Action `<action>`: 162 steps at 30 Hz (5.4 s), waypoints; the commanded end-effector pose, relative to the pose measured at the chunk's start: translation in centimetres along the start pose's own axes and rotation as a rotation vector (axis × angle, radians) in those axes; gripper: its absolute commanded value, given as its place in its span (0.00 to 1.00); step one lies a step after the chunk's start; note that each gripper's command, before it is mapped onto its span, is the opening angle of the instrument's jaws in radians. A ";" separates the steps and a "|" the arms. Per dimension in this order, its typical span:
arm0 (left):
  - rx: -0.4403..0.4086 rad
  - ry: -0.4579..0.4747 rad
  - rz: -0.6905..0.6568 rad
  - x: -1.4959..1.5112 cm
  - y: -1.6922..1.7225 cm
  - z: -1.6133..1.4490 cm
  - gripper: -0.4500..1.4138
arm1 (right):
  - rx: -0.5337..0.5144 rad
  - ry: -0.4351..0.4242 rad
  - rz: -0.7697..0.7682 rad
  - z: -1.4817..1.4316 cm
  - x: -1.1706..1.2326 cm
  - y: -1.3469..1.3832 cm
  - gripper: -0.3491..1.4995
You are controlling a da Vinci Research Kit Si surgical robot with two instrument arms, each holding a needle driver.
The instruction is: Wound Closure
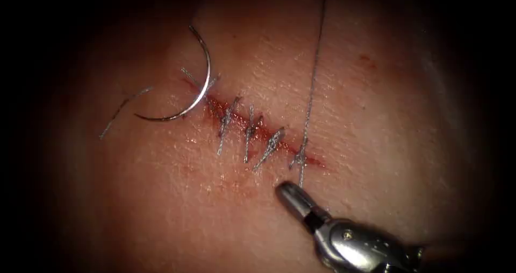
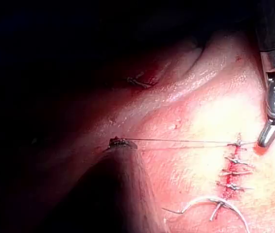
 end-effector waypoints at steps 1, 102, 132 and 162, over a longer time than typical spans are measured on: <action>0.018 -0.009 -0.005 0.03 -0.04 0.10 0.00 | 0.010 -0.008 0.003 -0.01 -0.08 -0.07 0.00; 0.016 0.081 0.036 1.06 0.14 -1.86 0.00 | 0.087 -0.171 -0.127 0.90 0.40 0.70 0.99; 0.071 0.032 0.054 0.39 -0.29 -2.41 0.00 | 0.118 -0.052 -0.136 0.24 0.79 1.03 0.99; 0.119 0.005 0.004 -0.10 -0.32 -2.56 0.00 | 0.169 -0.207 -0.276 0.90 0.52 0.41 0.99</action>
